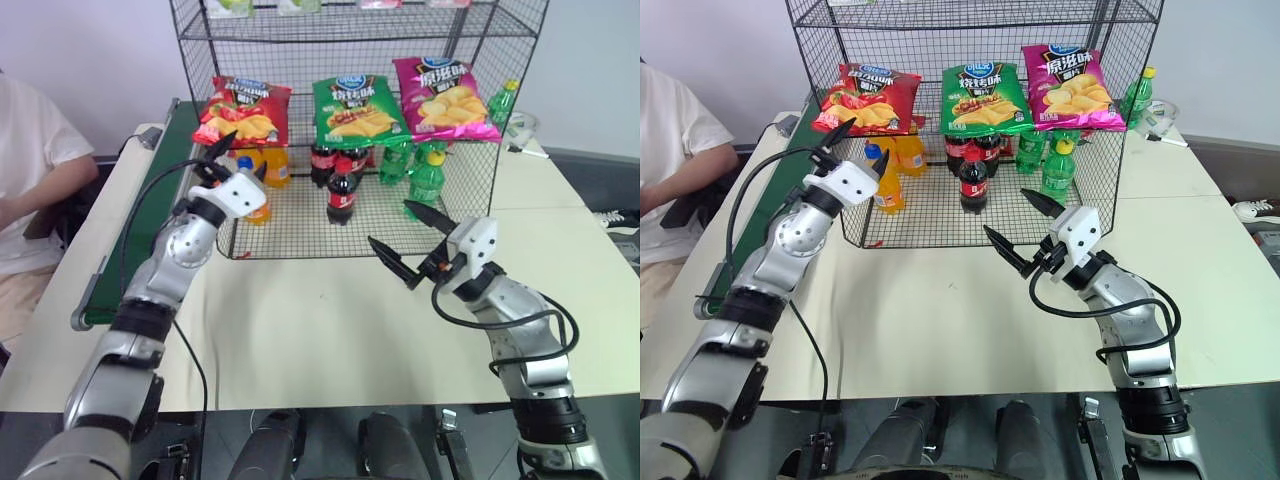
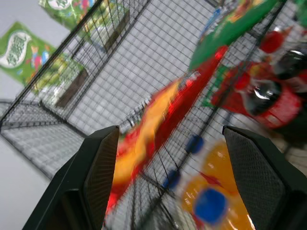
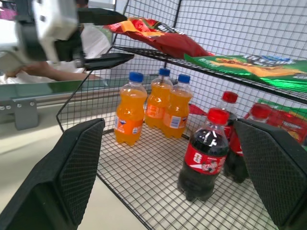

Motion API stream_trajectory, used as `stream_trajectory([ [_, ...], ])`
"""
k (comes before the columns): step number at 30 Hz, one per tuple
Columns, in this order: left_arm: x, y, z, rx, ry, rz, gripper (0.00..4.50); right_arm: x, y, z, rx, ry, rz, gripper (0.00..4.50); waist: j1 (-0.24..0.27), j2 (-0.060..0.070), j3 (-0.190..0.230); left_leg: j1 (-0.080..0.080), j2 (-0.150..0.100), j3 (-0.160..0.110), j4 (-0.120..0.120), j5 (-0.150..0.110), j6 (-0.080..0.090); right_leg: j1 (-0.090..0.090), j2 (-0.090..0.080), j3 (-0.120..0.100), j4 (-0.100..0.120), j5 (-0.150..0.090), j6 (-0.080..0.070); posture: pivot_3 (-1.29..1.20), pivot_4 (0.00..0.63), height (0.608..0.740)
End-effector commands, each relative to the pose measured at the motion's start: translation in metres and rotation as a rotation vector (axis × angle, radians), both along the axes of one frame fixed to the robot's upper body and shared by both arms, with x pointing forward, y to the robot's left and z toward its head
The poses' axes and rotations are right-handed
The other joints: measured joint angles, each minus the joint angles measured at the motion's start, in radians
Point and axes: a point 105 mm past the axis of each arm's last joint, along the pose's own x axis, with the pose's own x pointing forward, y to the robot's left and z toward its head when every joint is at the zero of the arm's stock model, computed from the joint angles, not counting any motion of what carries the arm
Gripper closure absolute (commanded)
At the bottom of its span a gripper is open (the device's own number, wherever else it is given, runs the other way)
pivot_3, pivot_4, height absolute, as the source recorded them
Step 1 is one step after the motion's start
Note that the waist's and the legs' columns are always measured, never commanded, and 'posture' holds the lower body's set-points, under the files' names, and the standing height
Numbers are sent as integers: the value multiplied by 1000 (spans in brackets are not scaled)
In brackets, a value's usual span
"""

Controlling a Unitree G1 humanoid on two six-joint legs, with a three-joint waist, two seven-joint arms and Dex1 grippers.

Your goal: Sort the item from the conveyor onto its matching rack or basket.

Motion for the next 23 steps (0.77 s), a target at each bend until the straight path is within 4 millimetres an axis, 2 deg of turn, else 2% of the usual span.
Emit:
stream_trajectory([
  [1, -30, -2, 21, -190, 30, -171, 911, -3, -1, 9, 11, -39, 9, 0, 1, 0, 0, 0, 0, 0, 0, 0, 0, 0, 0, 0, 0, 0, 0, 0, 150, 740],
  [3, -37, 0, 15, -247, 105, -215, 911, -4, -2, 9, 11, -37, 9, 0, 3, 0, 0, 0, 0, 0, 0, 0, 0, 0, 0, 0, -1, 0, 0, 0, 150, 740],
  [5, -55, 9, -3, -378, 324, -325, 911, -6, -9, 8, 0, -30, 10, 0, -1, 1, -1, 0, 0, 0, 1, 0, 0, 0, 0, 0, -1, 0, -1, 0, 150, 740],
  [7, -69, 31, -12, -506, 481, -350, 911, -10, -16, 7, -34, -19, 24, 0, -7, 3, -1, 0, 1, 0, -1, 0, 0, 1, 0, 0, -2, 0, -1, 0, 150, 740],
  [10, -79, 73, -24, -523, 608, -248, 911, -19, -25, 5, -72, 24, 67, 0, -6, 3, -1, 0, 3, 0, -2, 0, 0, -1, 2, 2, -2, 0, -2, 0, 150, 740],
  [12, -88, 87, -32, -517, 680, -209, 911, -24, -33, 4, -95, 52, 86, 0, -1, 3, -1, 1, 5, 0, -2, 0, 0, -1, 4, 2, -2, 1, -3, 0, 150, 740],
  [15, -103, 99, -36, -461, 711, -188, 911, -31, -50, 4, -133, 95, 98, 0, 9, 5, 0, 2, 5, 0, -1, -1, 1, 0, 3, 2, -5, 0, -5, 0, 150, 740],
  [17, -109, 114, -41, -460, 739, -156, 911, -37, -66, 1, -179, 123, 90, 0, 18, 4, 0, 2, 4, 1, -1, -2, 1, 1, 1, 2, -7, -1, -7, 0, 150, 740],
  [19, -112, 133, -47, -460, 762, -103, 911, -42, -82, -1, -221, 159, 81, 0, 25, 4, 0, 2, 4, 2, -1, -2, 1, 1, 0, 2, -7, -1, -7, 0, 150, 740],
  [23, -115, 148, -56, -410, 746, -64, 911, -39, -98, 3, -243, 162, 51, 0, 25, 5, 0, 2, 6, 3, -1, -2, 1, 1, 0, 2, -7, -1, -8, 0, 150, 740],
])
